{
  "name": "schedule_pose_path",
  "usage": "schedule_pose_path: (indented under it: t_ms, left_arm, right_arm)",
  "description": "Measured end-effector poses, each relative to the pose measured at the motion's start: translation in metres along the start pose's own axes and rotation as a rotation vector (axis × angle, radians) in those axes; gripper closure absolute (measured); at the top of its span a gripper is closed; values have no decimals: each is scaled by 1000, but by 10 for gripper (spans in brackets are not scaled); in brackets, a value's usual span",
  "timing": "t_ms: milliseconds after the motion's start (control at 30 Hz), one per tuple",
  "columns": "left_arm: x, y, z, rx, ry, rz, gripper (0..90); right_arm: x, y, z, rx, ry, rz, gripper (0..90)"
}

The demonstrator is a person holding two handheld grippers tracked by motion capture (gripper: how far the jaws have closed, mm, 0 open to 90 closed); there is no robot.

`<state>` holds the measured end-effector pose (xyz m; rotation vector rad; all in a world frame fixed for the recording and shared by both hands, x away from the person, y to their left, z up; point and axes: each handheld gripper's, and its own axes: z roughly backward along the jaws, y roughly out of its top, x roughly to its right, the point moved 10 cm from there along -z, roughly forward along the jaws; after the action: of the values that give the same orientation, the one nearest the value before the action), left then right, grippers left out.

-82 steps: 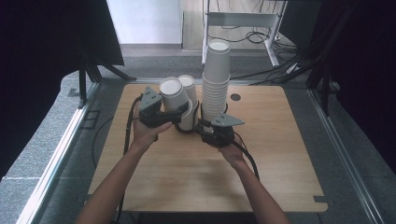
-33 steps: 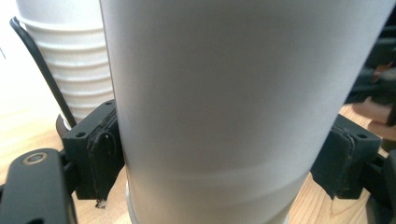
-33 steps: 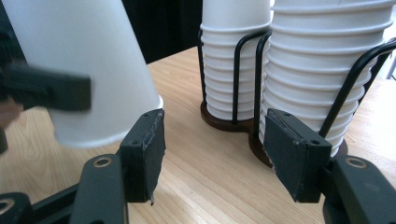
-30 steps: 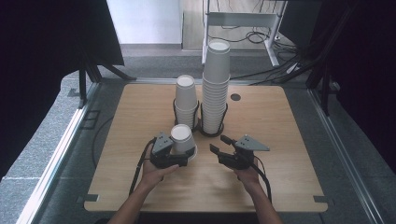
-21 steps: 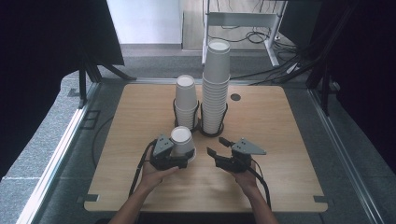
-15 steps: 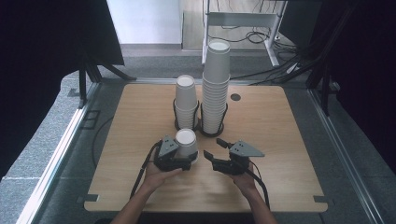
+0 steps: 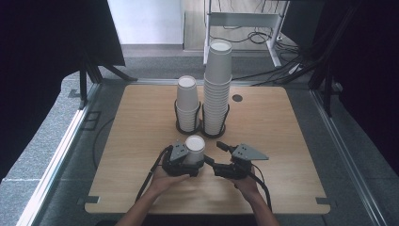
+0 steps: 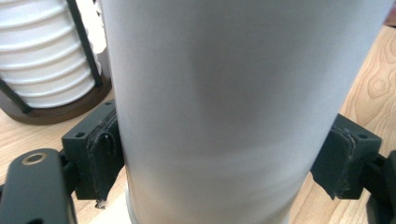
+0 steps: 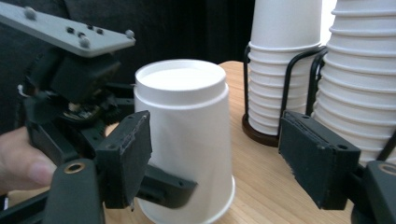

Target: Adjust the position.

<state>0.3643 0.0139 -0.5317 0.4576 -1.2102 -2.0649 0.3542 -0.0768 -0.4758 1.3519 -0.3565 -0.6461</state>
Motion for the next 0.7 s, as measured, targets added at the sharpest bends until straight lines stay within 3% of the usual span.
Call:
schedule_pose_path:
  t_ms: [700]
  left_arm:
    - [28, -7, -10, -36, -49, -62, 151]
  right_arm:
    - [-15, -15, -17, -66, 48, -15, 196]
